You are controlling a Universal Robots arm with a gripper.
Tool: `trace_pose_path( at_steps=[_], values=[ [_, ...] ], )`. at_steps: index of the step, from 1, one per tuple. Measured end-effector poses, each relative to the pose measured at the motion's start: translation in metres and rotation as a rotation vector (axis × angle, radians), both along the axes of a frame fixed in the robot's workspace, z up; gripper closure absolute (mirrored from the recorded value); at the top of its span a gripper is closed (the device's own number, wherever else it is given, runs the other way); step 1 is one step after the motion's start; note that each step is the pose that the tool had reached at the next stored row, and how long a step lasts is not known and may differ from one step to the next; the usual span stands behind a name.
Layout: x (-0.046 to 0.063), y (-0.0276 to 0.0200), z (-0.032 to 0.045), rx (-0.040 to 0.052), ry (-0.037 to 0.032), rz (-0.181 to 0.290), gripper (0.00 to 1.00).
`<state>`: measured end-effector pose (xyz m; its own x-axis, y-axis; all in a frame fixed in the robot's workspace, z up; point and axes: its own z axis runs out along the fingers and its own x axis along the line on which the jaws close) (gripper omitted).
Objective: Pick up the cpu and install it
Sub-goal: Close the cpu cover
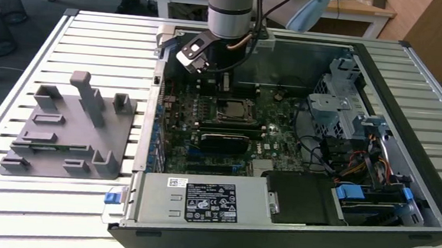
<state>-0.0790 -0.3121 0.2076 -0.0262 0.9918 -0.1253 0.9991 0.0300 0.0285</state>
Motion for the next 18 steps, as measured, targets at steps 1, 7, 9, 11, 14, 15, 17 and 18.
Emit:
trace_pose_path(
  at_steps=[1,7,9,11,14,15,17,18],
  values=[
    [0.002,0.0000,0.0000,0.0000,0.0004,0.000,0.89],
    [0.009,0.0000,0.0000,0.0000,0.0015,0.000,0.89],
    [0.010,0.0000,0.0000,0.0000,0.0016,0.000,0.89],
    [0.012,-0.0001,0.0000,0.0000,0.0016,0.000,0.89],
    [0.015,0.0000,0.0000,-0.0001,0.0017,0.000,0.89],
    [0.015,-0.0001,0.0000,0.0000,0.0017,0.000,0.89],
    [0.018,0.0000,0.0000,-0.0001,0.0017,0.000,0.89],
    [0.019,0.0000,0.0000,0.0000,0.0017,0.000,0.89]
  ],
)
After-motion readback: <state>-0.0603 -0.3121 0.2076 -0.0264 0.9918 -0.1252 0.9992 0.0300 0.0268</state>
